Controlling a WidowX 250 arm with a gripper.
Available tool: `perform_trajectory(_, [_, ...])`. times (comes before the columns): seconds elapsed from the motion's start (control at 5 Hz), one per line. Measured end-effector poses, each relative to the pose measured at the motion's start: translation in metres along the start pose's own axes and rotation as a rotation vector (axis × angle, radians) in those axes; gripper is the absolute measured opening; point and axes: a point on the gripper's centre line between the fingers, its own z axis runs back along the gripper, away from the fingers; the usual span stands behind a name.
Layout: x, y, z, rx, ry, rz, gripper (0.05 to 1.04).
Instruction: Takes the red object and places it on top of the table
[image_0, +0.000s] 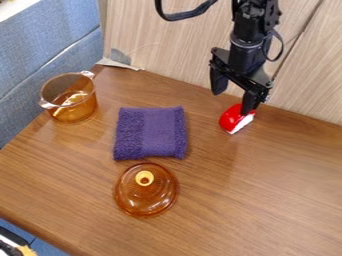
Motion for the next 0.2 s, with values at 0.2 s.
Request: perform_trajectory(0.2, [-0.0002, -0.0001, -0.0006, 0.0, 0.001, 0.0, 1.001])
